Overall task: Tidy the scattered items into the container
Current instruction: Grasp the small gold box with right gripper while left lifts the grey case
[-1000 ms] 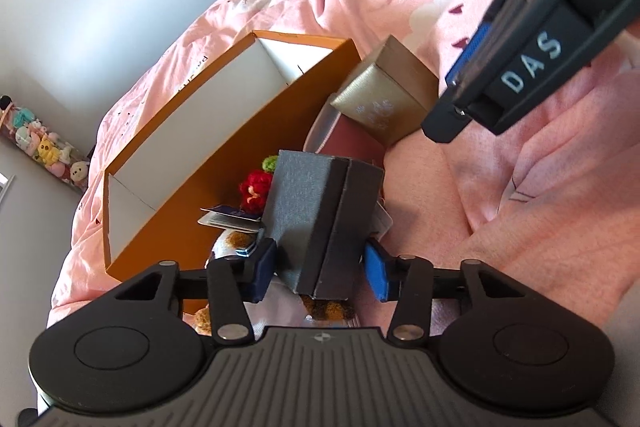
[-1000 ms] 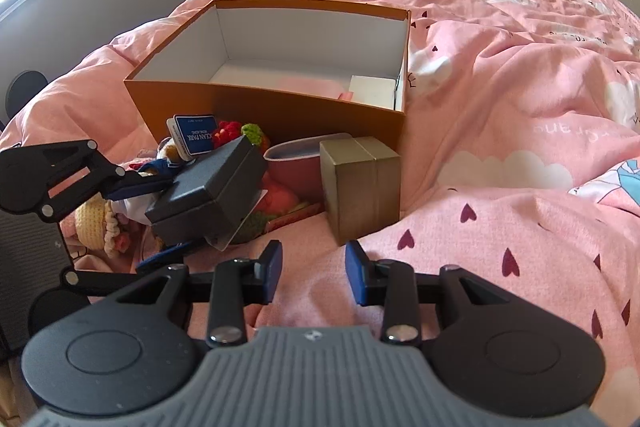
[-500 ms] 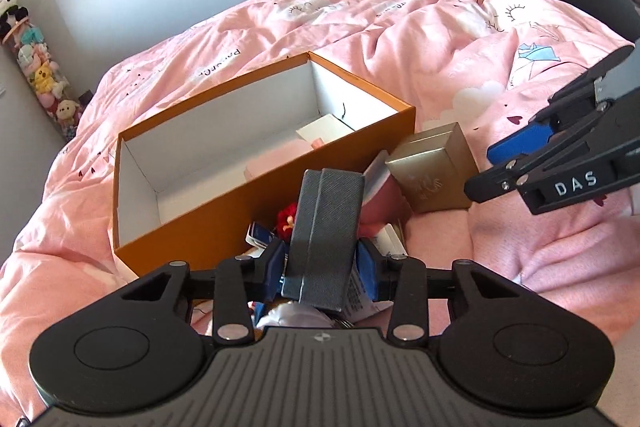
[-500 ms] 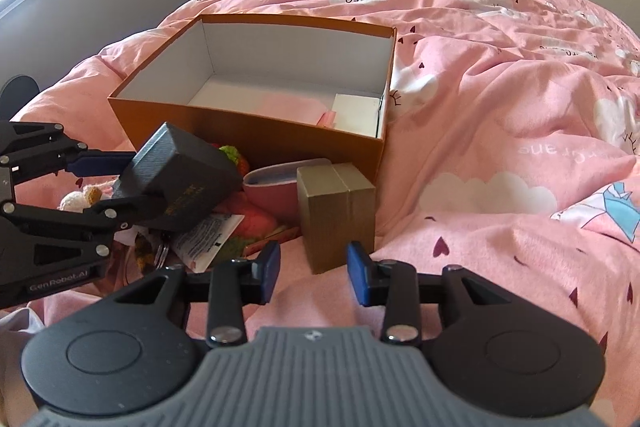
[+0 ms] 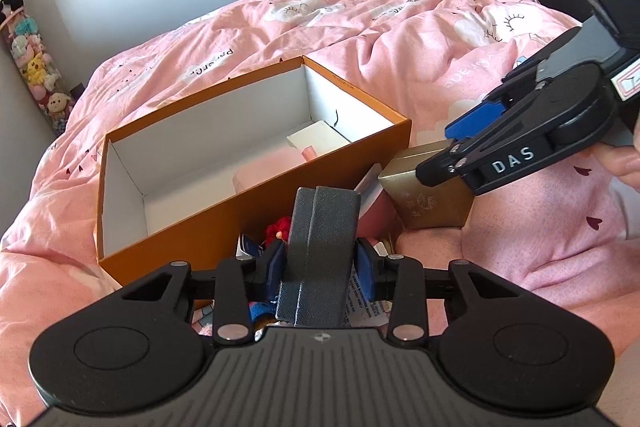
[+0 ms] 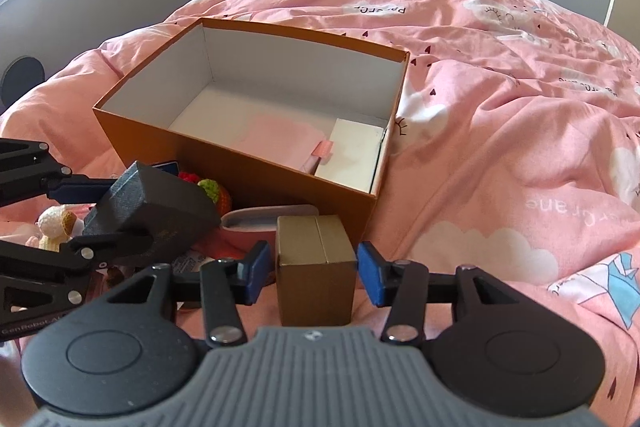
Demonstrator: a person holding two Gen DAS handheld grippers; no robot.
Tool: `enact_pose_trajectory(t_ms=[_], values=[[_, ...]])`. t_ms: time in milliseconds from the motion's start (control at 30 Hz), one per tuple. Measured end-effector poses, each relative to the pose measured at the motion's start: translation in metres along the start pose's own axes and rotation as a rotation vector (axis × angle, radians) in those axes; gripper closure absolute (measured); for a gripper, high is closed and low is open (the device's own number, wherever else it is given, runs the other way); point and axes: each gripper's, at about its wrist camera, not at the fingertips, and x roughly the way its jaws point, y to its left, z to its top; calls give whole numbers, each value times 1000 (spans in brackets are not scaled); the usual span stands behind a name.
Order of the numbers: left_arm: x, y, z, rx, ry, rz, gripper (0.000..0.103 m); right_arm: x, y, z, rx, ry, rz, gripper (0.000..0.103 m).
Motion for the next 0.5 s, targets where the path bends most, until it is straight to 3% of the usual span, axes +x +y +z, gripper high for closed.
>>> enact_pose_trajectory(t_ms=[500], values=[[-10,18,2,-139,-27,-85,62,12,3,1,-22,69,3,54]])
